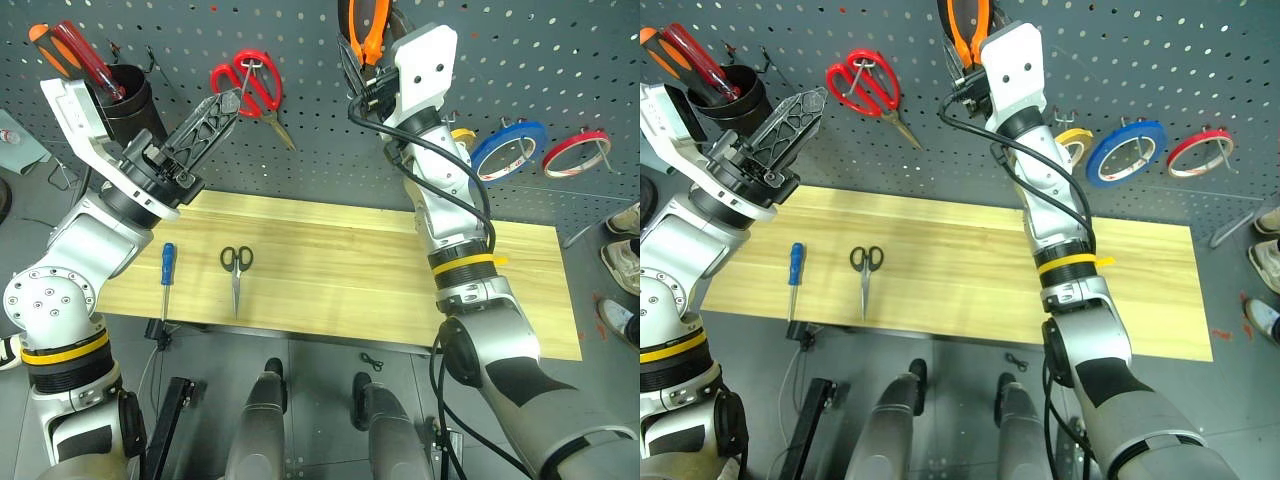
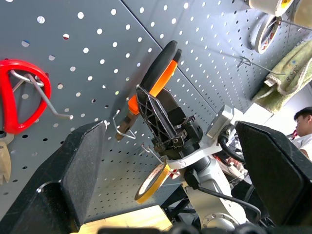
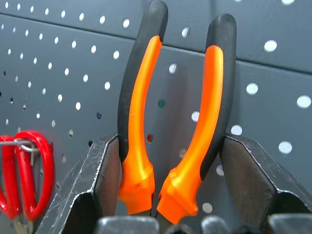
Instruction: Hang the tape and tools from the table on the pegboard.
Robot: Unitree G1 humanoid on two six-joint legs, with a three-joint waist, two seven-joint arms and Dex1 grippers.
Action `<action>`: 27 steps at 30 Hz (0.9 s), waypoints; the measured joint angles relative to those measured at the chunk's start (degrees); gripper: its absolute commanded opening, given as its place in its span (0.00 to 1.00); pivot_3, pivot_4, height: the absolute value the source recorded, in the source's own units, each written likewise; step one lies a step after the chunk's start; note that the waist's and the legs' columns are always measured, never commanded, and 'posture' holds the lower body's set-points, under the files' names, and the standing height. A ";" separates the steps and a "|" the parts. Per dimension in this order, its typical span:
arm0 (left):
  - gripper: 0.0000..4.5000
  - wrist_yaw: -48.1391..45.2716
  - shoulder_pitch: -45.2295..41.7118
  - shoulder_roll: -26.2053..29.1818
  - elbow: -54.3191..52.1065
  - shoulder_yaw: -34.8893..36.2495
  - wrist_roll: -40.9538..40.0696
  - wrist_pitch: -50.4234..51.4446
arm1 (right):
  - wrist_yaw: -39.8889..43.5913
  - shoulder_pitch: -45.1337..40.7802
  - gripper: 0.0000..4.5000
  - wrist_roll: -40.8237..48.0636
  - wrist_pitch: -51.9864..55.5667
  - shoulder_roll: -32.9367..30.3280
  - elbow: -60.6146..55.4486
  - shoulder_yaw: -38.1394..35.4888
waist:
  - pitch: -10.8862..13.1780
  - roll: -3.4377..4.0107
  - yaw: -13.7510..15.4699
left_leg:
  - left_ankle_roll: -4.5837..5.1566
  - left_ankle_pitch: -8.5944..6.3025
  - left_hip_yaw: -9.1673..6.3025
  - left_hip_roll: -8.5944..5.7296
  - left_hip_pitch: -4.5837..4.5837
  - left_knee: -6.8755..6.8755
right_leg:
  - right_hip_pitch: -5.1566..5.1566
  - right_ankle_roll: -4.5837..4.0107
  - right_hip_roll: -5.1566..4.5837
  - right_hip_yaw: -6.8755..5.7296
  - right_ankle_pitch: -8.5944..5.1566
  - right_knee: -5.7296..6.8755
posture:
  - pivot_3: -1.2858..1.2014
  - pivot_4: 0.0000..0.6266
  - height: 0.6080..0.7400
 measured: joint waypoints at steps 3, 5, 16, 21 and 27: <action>1.00 0.09 0.00 0.00 0.00 -0.01 -0.02 0.04 | 0.24 1.86 0.84 -0.05 0.35 0.00 0.08 0.15 | 0.00 0.00 0.05 | 0.00 0.00 0.00 0.00 -0.01 0.00 | 0.00 0.00 0.00 0.00 0.00 0.00 | 0.61 0.58 1.00; 1.00 0.09 0.00 0.00 0.00 -0.01 -0.02 0.07 | 0.44 2.88 0.97 0.02 0.92 -0.02 0.02 0.18 | 0.00 0.00 0.02 | 0.00 0.00 0.00 0.00 0.00 0.00 | 0.00 0.00 0.00 0.00 0.00 0.01 | 0.60 0.58 1.00; 1.00 -1.50 13.26 5.03 -3.51 -4.09 11.61 1.37 | 14.10 14.51 1.00 7.08 20.00 -7.69 -22.23 1.17 | 0.00 0.01 -0.17 | -0.01 0.01 0.01 0.00 0.04 -0.04 | 0.01 -0.01 -0.01 0.01 0.00 0.04 | 0.59 0.62 1.00; 1.00 4.12 24.04 5.62 -6.19 -8.63 26.50 1.39 | 25.27 22.71 1.00 19.26 40.96 -14.66 -38.48 2.02 | 0.01 0.01 -0.36 | -0.01 0.01 0.01 0.08 0.08 -0.03 | -0.04 -0.11 0.05 0.03 -0.05 0.12 | 0.59 0.65 1.00; 1.00 15.72 24.59 -0.48 -5.82 -12.98 39.72 2.42 | 36.51 30.06 1.00 30.61 53.96 -19.90 -49.17 4.51 | 0.02 0.00 -0.13 | 0.06 0.05 0.04 0.08 0.10 0.12 | 0.02 0.15 0.03 0.06 -0.24 0.12 | 0.57 0.68 1.00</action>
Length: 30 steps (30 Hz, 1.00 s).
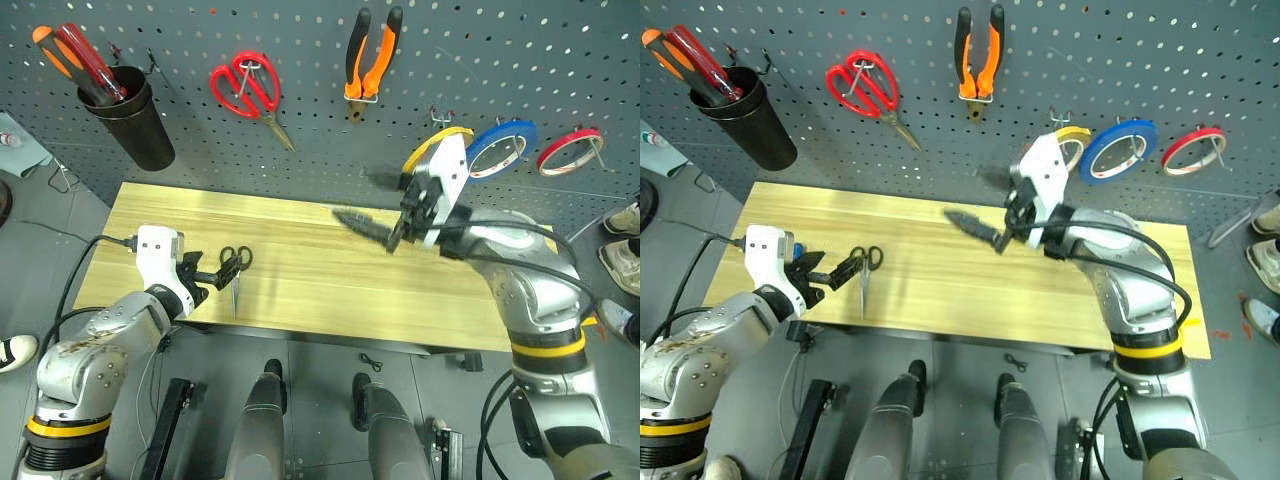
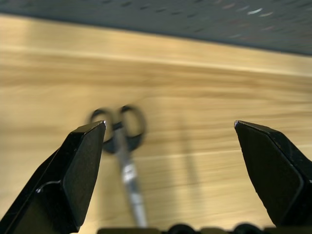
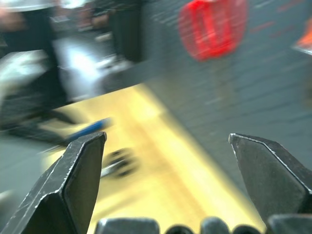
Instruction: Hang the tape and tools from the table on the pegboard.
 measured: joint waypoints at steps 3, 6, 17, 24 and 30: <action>1.00 3.83 -0.07 -4.66 2.72 -3.79 6.16 0.00 | 6.03 1.23 1.00 0.27 -1.08 -1.64 -0.08 3.01 | 0.02 -0.02 -0.03 | 0.01 0.00 0.00 -0.02 -0.08 0.22 | 0.00 0.03 0.00 0.03 0.02 0.00 | 0.56 0.70 1.00; 1.00 4.52 -1.19 -7.80 7.19 -5.28 11.17 -0.96 | 9.56 -0.09 1.00 -0.33 -3.13 -2.26 1.18 4.00 | 0.03 -0.03 -0.31 | 0.01 0.00 -0.01 0.00 -0.04 0.24 | -0.02 0.01 0.03 0.03 0.00 0.07 | 0.56 0.71 1.00; 1.00 2.84 -7.85 -13.51 19.56 -6.02 20.99 -3.61 | 11.50 -2.52 1.00 -0.60 -3.89 -2.27 2.98 4.42 | 0.56 -0.09 -0.49 | 0.02 -0.01 -0.01 -0.02 -0.07 0.25 | -0.01 0.03 -0.02 0.04 0.04 0.07 | 0.54 0.77 1.00; 1.00 0.66 -10.26 -14.41 22.52 -5.90 24.08 -3.37 | 12.31 -2.63 1.00 -0.53 -3.79 -3.02 4.03 4.37 | 1.54 -0.05 -0.89 | 0.02 -0.01 -0.02 -0.02 -0.06 0.27 | -0.02 0.07 -0.02 0.05 0.01 0.10 | 0.54 0.80 1.00; 0.82 -0.63 -11.92 -15.29 23.84 -5.57 26.04 -3.12 | 12.64 -2.25 1.00 -0.94 -3.92 -3.74 4.14 4.37 | 1.90 0.06 -1.24 | 0.02 -0.01 -0.02 -0.03 -0.06 0.26 | -0.02 0.08 -0.03 0.05 0.01 0.11 | 0.54 0.80 1.00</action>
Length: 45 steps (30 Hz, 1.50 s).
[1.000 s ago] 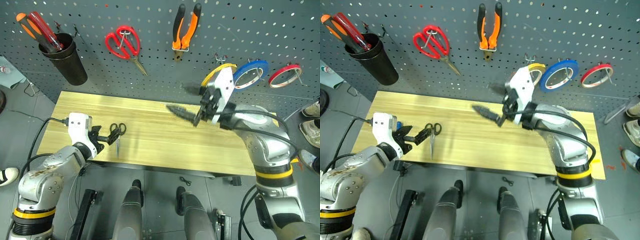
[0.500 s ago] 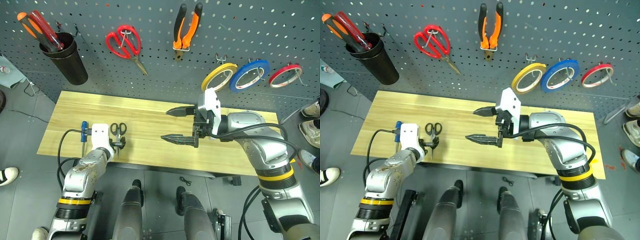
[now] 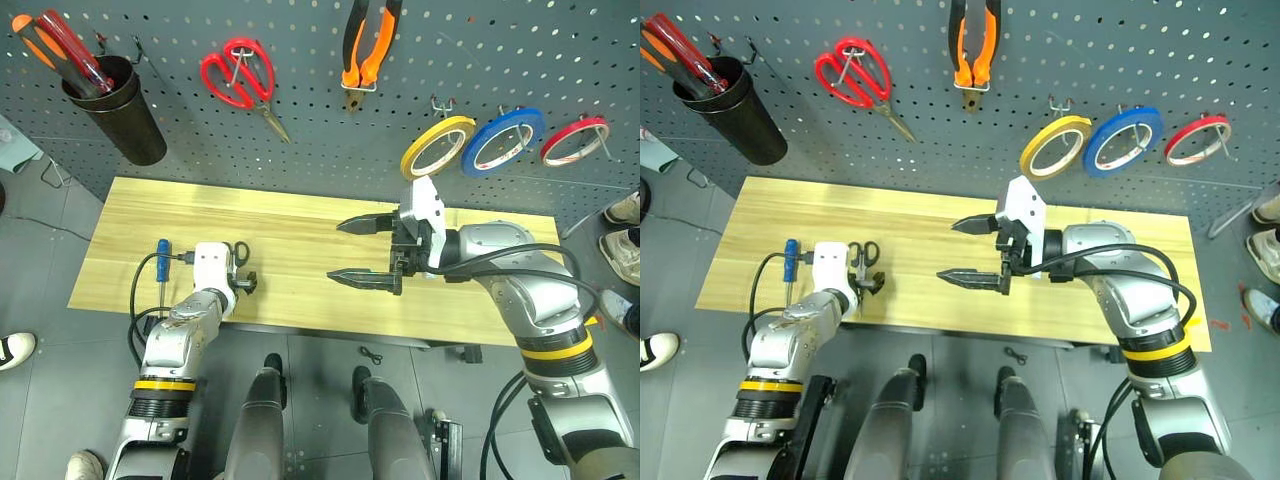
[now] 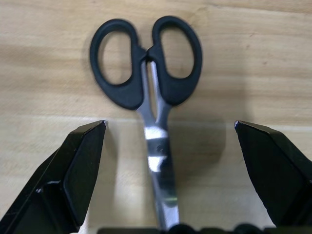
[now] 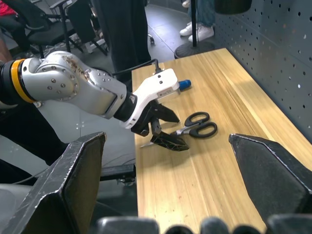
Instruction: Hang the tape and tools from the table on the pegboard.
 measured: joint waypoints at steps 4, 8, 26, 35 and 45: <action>0.41 0.01 -0.31 -0.38 0.56 0.93 1.21 0.45 | 0.27 0.95 1.00 -0.53 -0.08 -0.26 0.54 0.00 | 0.03 0.04 -0.27 | 0.00 0.00 0.00 0.00 0.01 0.00 | 0.00 0.01 0.00 0.00 0.00 0.00 | 0.54 0.80 1.00; 0.00 -0.87 -0.31 -0.63 0.83 1.39 1.76 0.40 | 0.25 0.96 1.00 -0.60 -0.08 -0.26 0.59 0.00 | 0.13 0.17 -0.44 | 0.00 0.00 0.00 0.00 0.02 0.00 | 0.00 0.01 0.01 0.00 -0.01 0.00 | 0.54 0.78 1.00; 0.00 -12.83 11.66 5.21 -36.78 -1.65 3.48 -13.31 | -10.09 -1.62 1.00 8.02 2.42 1.01 -9.12 -13.04 | 0.40 0.09 -0.41 | -0.03 0.00 0.07 0.00 -0.06 -0.34 | -0.13 0.03 0.00 0.05 0.01 -0.25 | 0.55 0.67 1.00; 0.00 -12.10 0.77 4.64 -35.08 -1.59 8.05 -18.20 | -21.15 -17.66 1.00 17.45 8.23 3.51 -9.50 -17.31 | 0.31 -0.03 -0.36 | -0.01 0.00 0.05 -0.03 -0.15 -0.31 | -0.10 0.14 0.00 0.01 0.04 -0.33 | 0.55 0.61 1.00; 0.00 -9.65 -4.40 2.96 -30.56 -1.43 12.11 -21.13 | -23.04 -18.45 1.00 17.93 8.21 4.46 -7.61 -17.08 | 0.30 -0.04 -0.53 | 0.02 -0.01 0.01 -0.10 -0.33 -0.06 | -0.14 -0.10 -0.04 -0.04 0.27 -0.21 | 0.54 0.60 1.00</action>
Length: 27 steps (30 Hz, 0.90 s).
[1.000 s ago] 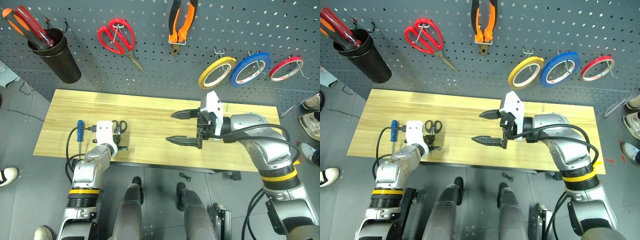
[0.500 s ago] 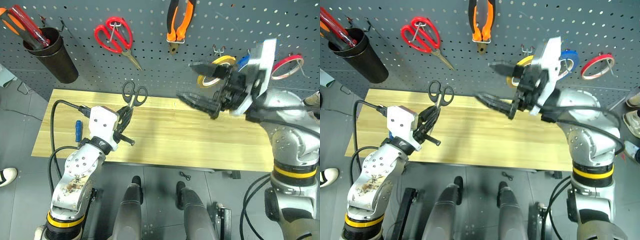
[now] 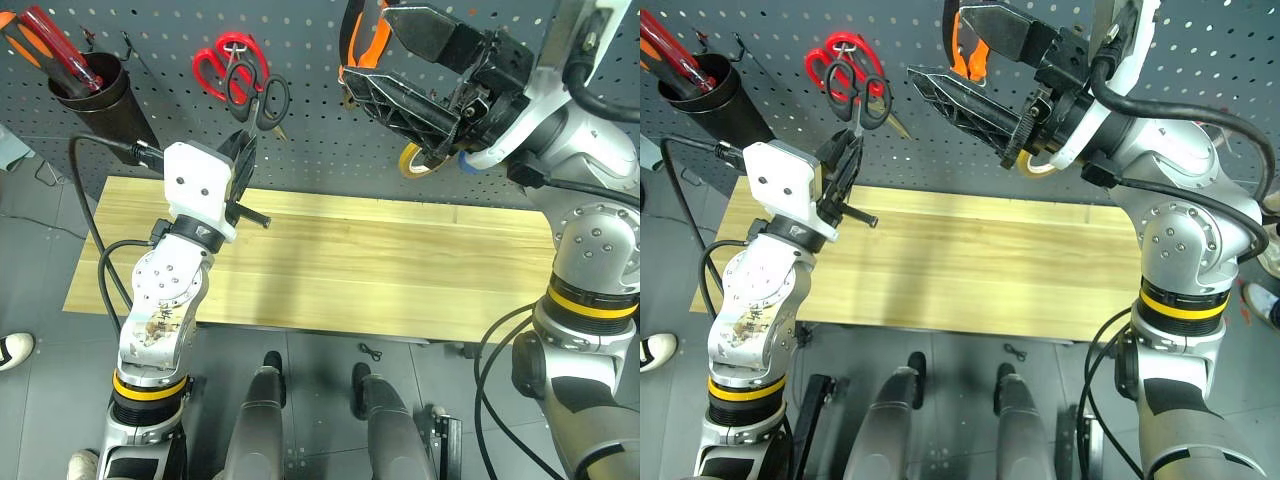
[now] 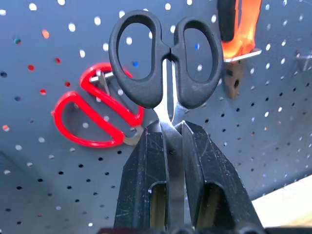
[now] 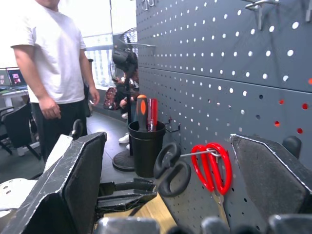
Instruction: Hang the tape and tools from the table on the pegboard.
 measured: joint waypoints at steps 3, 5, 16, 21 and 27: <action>0.00 0.97 -1.94 -0.83 2.08 0.02 0.75 -0.80 | -0.12 -0.01 1.00 -0.01 0.00 -0.01 0.16 0.18 | 0.00 0.00 -0.04 | 0.00 0.00 -0.01 0.01 0.00 0.09 | 0.00 0.05 0.01 0.00 0.02 0.04 | 0.54 0.60 1.00; 0.00 2.01 -3.43 -1.54 2.81 0.54 0.97 -0.99 | -0.16 -0.03 1.00 -0.01 0.00 -0.01 0.19 0.42 | 0.00 0.00 -0.06 | 0.00 0.00 -0.01 0.00 0.00 0.12 | 0.00 0.07 0.01 0.01 0.04 0.05 | 0.54 0.60 1.00; 0.00 4.70 -5.64 -3.80 9.47 1.73 2.14 -1.43 | -1.18 -0.05 1.00 -0.06 0.00 -0.05 0.23 0.96 | -0.01 -0.01 -0.14 | 0.02 0.02 -0.02 0.00 0.00 0.18 | 0.00 0.03 0.01 0.01 0.08 0.15 | 0.53 0.59 1.00; 0.00 4.46 -5.67 -4.50 9.60 1.62 2.03 -1.39 | -1.40 -0.05 1.00 -0.41 0.00 -0.28 0.24 1.06 | -0.01 -0.01 -0.13 | 0.02 0.02 -0.02 0.00 -0.01 0.18 | 0.00 0.02 0.01 0.01 0.09 0.15 | 0.53 0.59 1.00; 0.23 3.65 -6.92 -5.21 12.28 1.27 1.50 0.10 | -2.08 -0.05 1.00 -0.57 0.00 -0.38 0.25 1.28 | -0.01 -0.01 -0.14 | 0.03 0.03 -0.03 0.00 0.00 0.25 | 0.01 0.01 0.02 0.01 0.10 0.22 | 0.54 0.60 1.00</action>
